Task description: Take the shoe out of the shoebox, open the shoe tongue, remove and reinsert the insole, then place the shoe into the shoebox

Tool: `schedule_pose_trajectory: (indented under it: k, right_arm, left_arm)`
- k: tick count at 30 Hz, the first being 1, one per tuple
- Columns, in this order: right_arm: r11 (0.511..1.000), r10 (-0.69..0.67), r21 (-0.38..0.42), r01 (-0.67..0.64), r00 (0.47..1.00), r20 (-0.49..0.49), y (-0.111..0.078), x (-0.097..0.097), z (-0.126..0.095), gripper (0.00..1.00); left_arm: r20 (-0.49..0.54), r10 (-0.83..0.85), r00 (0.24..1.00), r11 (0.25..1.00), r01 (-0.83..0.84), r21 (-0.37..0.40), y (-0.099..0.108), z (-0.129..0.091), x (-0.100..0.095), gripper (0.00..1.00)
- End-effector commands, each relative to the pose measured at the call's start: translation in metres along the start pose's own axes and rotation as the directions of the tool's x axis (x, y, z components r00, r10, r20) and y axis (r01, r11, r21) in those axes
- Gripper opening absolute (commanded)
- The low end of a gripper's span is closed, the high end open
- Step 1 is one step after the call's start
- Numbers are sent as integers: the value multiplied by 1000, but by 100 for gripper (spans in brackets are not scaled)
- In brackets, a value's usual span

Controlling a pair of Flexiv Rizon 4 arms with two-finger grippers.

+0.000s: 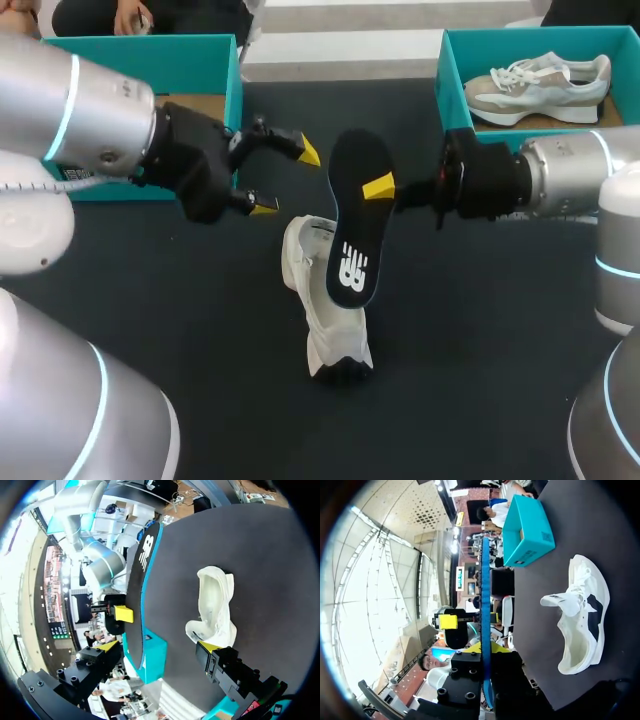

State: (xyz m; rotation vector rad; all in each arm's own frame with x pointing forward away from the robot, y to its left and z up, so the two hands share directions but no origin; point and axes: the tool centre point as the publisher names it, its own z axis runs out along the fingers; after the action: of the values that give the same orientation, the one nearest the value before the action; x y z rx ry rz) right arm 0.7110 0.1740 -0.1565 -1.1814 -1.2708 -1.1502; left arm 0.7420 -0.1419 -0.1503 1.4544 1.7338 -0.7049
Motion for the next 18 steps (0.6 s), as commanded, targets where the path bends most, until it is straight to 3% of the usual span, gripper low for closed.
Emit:
schedule_pose_trajectory:
  k: [1, 12, 15, 18]
  right_arm:
    - [1000, 0, -3, 0, 1000, -2, -1, -1, 4, 0]
    - [1000, 4, -5, -4, 1000, -24, -5, -5, 12, 0]
    - [1000, 3, -6, -3, 1000, -27, -5, -5, 16, 0]
    - [1000, 4, -4, -4, 1000, -28, -4, -6, 19, 0]
  left_arm:
    - [424, 7, 905, 1000, -5, -5, -3, 2, 5, 100]
    - [460, 0, 888, 1000, 5, -10, 3, 12, -3, 100]
    - [466, 1, 885, 1000, 3, -8, 4, 18, -6, 84]
    - [469, 2, 883, 1000, 0, -5, 3, 23, -10, 82]
